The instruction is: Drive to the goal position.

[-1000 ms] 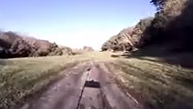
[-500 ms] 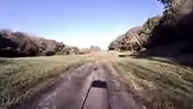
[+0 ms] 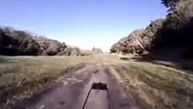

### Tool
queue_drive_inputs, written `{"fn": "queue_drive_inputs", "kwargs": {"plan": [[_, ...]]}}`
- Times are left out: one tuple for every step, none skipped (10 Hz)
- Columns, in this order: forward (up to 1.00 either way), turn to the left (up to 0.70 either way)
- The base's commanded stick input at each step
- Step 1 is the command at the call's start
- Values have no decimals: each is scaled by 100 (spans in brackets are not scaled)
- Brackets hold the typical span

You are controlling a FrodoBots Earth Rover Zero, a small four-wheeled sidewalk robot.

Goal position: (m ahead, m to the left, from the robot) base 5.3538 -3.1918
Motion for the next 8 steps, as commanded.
{"fn": "queue_drive_inputs", "kwargs": {"plan": [[70,3],[70,2],[70,2],[70,2],[70,2],[70,0],[70,0],[70,0]]}}
